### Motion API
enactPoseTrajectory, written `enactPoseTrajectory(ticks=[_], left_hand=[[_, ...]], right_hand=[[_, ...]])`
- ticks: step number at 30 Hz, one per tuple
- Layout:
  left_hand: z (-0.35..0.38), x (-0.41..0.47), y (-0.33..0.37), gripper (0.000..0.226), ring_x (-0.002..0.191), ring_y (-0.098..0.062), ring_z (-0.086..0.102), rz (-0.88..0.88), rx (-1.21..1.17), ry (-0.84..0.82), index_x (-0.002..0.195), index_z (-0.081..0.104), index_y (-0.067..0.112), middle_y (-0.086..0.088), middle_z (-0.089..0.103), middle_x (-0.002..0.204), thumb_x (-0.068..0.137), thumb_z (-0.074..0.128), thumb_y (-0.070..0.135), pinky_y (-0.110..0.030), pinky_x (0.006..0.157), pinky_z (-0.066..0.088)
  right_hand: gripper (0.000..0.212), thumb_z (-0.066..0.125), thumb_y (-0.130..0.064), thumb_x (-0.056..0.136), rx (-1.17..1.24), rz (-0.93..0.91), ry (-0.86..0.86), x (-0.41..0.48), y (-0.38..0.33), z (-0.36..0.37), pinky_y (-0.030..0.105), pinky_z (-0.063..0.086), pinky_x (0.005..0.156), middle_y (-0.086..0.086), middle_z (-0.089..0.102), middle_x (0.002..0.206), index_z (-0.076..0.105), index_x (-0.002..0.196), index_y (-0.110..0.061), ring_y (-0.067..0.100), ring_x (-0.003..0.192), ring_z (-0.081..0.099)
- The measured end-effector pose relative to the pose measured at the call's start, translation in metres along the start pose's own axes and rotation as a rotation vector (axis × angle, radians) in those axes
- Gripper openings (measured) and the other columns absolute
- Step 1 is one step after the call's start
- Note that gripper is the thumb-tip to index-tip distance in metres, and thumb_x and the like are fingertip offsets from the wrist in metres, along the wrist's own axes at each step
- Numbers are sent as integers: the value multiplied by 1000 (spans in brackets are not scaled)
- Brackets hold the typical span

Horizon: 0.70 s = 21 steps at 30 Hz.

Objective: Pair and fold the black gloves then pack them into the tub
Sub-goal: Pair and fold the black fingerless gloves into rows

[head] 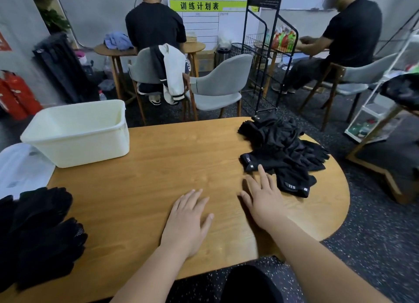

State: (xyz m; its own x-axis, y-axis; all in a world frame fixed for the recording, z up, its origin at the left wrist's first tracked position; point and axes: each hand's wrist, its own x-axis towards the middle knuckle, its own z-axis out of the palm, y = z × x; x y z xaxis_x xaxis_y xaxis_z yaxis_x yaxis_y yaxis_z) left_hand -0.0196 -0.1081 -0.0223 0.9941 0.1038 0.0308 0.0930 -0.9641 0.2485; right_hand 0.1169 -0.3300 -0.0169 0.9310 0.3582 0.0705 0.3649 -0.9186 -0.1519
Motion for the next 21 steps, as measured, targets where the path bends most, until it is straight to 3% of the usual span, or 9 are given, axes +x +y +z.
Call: enactPoseTrajectory(ticks=[4,6,9,14,18,21], left_hand=[[1,1,0,66,162,-8,-3,-5,8,17,166,26,37,13,7,176,108,16,66,-40,133,3],[1,1,0,66,162,-8,-3,-9,11,16,166,26,37,14,8,176,108,16,66,-41,133,5],[1,2,0,64,161,-7,-2,-14,13,24,165,28,37,14,10,175,108,19,65,-39,133,4],[0,1,1,64,161,-6,-2,-15,16,35,165,29,36,15,10,175,108,21,66,-37,133,2],[-1,-2,3,63,161,-7,2,-4,-1,47,165,29,35,14,11,175,109,23,64,-35,132,3],[-2,-5,3,62,160,-9,4,15,-7,52,165,29,35,13,10,175,109,25,62,-31,130,2]], right_hand=[[68,19,-69,106,20,57,-24,21,-7,0,51,17,127,2,-5,176,25,164,-34,34,159,2],[72,13,-72,103,15,83,-36,26,-11,6,52,14,128,0,7,176,27,162,-34,32,159,7],[72,13,-70,103,22,75,34,24,-11,13,50,21,125,-3,29,170,41,155,-30,30,155,20],[57,25,-59,105,59,-98,134,15,-10,16,44,40,113,-9,55,149,62,135,-27,24,143,39],[42,33,-51,108,95,-279,143,-1,-14,15,37,42,112,-11,58,140,63,125,-27,18,140,43],[33,39,-46,108,143,-388,163,-15,-15,13,41,44,112,-10,52,149,61,124,-27,16,143,41]])
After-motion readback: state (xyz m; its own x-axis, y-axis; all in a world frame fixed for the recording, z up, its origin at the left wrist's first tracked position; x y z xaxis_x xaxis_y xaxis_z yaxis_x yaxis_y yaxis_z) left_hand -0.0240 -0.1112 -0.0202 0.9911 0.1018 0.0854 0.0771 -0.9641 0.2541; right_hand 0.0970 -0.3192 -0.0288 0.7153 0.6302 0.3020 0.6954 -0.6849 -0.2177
